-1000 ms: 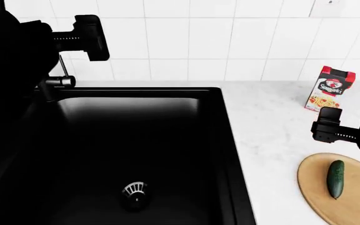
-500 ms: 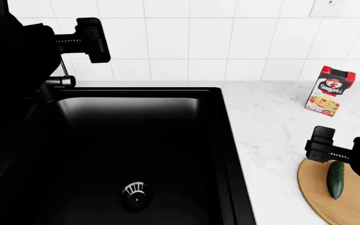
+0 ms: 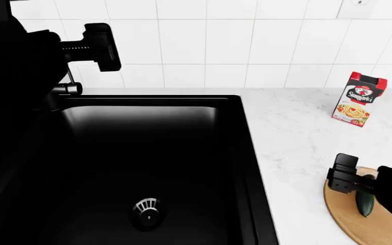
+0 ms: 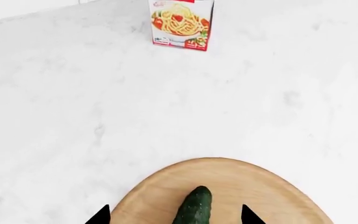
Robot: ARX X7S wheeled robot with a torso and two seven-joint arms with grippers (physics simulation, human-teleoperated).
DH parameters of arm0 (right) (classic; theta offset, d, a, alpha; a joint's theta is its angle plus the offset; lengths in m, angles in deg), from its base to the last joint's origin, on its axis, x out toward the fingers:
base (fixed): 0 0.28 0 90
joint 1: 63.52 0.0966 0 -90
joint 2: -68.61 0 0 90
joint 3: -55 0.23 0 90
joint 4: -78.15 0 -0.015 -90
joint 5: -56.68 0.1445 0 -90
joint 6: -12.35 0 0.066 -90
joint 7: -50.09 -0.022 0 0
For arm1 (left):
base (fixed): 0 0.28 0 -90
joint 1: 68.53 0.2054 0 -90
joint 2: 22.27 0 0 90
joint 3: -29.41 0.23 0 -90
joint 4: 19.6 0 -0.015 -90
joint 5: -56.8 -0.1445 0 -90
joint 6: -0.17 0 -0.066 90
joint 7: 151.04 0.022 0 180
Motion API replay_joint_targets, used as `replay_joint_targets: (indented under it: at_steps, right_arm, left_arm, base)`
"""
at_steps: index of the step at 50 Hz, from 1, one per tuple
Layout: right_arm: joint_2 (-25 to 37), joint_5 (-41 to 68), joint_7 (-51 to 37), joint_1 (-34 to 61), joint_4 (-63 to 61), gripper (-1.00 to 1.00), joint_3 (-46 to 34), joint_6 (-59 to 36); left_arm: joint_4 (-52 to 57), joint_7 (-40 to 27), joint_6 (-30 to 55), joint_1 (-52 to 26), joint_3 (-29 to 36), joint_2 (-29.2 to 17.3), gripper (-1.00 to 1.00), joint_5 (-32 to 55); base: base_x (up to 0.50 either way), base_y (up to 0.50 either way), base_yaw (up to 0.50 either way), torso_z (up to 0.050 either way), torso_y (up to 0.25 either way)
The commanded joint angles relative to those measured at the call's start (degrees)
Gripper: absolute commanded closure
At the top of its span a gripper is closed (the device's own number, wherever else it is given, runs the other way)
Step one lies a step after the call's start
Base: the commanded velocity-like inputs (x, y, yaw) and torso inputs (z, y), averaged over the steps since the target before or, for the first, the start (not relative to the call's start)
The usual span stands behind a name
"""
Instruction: Pick the pickle from the counter and place it in the sink. Then turn on the sink faucet.
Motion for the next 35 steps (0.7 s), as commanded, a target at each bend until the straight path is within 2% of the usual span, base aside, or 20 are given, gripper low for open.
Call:
replay_joint_targets:
  at_steps: [1,34,35]
  right_arm:
    - [-0.4,-2.4,1.6,-1.3,0.0,-1.0,-1.0,-0.1]
    - [-1.3,-6.7,5.7,-5.9,1.1,-1.0,-0.4,2.4]
    - [-1.3,-6.6,5.6,-5.7,1.1,1.0,-0.5,2.5]
  left_arm:
    - [0.0,0.1,-0.7,0.4,0.0,-0.4,-1.0,-0.1]
    - [0.1,1.1,-2.3,2.2,0.9,-1.2,-1.0,-0.9]
    - [0.1,1.2,-2.4,2.4,0.9,-1.2,-1.0,-1.0]
  base:
    - [0.0,0.0,0.0,0.0,0.0]
    - [0.0,0.0,0.0,0.0,0.0]
    - [0.0,0.0,0.0,0.0,0.0]
